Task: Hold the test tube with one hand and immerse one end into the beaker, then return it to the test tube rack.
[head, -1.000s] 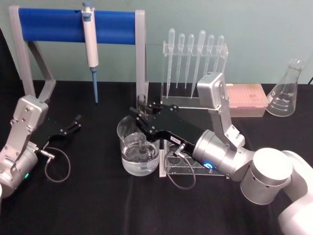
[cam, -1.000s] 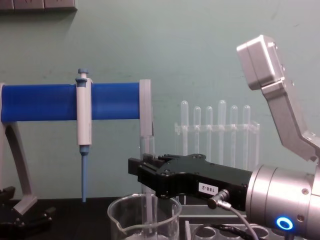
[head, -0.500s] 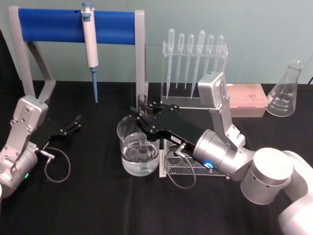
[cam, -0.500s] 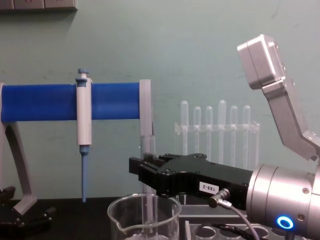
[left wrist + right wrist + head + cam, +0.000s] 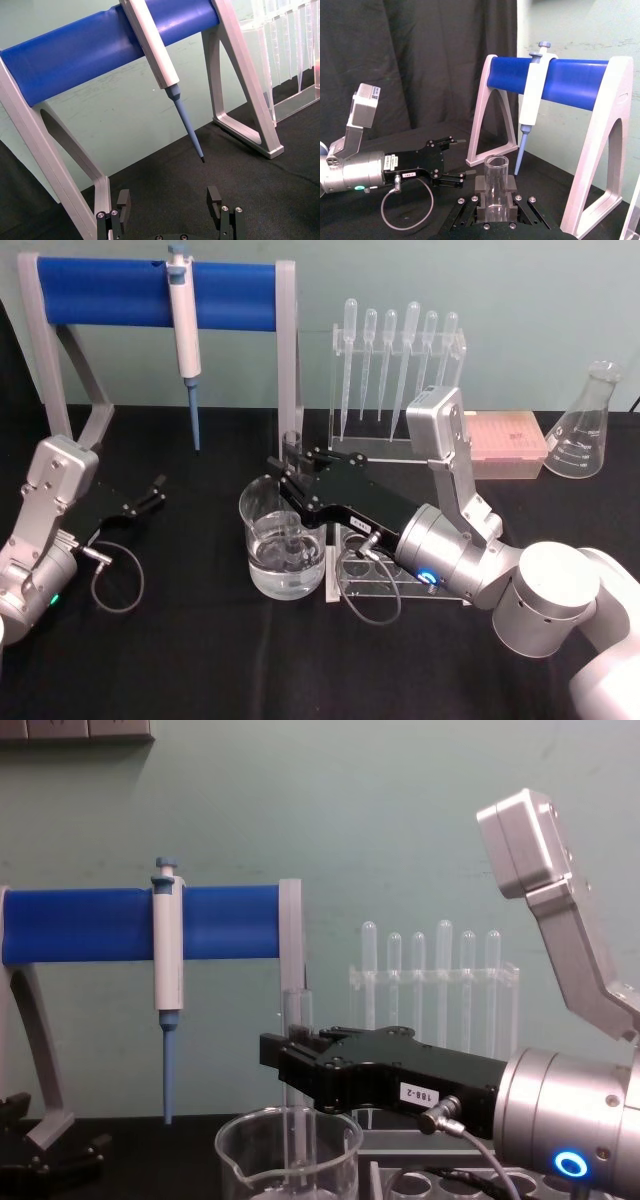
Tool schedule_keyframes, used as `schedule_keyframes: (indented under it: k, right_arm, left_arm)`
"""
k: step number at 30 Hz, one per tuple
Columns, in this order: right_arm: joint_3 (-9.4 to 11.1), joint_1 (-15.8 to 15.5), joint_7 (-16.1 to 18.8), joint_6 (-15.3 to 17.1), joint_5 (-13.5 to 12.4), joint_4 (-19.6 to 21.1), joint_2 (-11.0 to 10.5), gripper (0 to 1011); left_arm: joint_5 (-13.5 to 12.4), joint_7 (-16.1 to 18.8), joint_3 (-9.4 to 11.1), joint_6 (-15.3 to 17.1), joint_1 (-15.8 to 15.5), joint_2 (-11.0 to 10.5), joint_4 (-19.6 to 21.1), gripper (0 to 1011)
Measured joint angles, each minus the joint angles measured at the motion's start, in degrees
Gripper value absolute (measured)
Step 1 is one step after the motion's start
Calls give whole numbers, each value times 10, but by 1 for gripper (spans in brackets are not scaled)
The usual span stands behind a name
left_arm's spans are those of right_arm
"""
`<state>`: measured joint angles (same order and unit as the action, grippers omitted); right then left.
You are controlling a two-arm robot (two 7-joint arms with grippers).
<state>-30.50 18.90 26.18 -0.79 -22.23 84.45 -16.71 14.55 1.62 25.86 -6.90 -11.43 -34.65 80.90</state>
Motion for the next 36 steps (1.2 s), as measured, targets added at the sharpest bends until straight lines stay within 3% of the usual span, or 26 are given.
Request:
schedule_keyframes:
  k: [36]
  right_arm:
    - [0,0,-1,0,-1,0,0,225]
  left_arm:
    - [0,0,0,0,0,0,0,1000]
